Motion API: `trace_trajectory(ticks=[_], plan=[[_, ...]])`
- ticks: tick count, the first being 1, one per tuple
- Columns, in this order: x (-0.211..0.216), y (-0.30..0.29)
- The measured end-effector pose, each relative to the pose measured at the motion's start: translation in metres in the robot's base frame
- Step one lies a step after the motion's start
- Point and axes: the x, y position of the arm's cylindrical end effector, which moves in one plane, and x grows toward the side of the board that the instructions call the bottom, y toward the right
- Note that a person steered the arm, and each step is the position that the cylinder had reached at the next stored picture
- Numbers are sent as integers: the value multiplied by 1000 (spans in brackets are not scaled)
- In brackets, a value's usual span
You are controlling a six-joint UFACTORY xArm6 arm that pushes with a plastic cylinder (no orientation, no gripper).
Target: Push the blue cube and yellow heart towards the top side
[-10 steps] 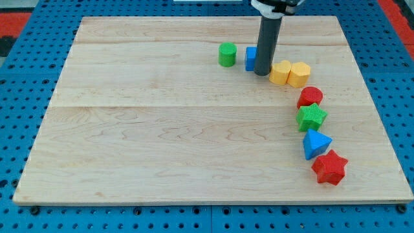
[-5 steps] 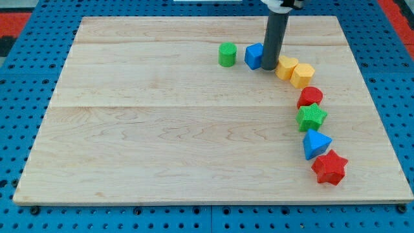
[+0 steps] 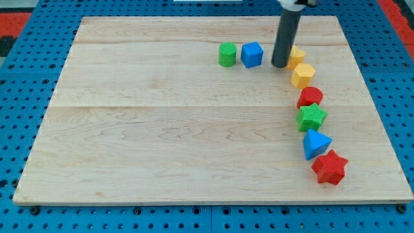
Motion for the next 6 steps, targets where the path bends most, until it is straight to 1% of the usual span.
trace_trajectory(ticks=[1,2,3,5,6], plan=[[-10,1],[23,-22],[43,-77],[-42,-58],[-57,-45]])
